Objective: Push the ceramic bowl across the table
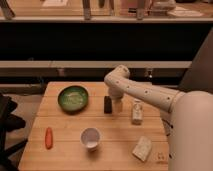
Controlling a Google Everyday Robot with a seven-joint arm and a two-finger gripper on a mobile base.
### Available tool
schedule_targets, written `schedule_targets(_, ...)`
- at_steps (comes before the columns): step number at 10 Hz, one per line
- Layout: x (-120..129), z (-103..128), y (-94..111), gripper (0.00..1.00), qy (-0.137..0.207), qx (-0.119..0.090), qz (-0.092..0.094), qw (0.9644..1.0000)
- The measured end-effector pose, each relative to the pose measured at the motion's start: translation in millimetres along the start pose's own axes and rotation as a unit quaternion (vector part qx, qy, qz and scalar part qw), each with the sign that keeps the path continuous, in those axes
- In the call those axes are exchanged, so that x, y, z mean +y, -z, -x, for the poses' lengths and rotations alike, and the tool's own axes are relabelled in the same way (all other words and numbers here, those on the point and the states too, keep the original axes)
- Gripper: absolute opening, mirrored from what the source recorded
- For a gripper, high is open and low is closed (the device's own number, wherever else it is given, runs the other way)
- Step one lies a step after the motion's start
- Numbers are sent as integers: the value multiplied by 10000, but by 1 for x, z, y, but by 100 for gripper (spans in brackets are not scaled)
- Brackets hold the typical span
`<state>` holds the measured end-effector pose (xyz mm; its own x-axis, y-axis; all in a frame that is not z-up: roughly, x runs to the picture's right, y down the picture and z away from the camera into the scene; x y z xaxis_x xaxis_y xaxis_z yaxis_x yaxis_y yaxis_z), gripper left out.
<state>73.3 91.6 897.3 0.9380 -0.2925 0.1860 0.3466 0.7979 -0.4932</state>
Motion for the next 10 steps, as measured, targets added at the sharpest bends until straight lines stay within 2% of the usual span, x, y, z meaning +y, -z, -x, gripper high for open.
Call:
schedule_targets(6,0,2,-8,78,44,-26,-14,10000)
schedule_targets(7,1,4,-10,72,61,-23,-18,10000)
schedule_targets(9,-1,9,-13,52,78,-29,-36,10000)
schedule_targets(10,-1,9,-15,48,78,-34,-32,10000)
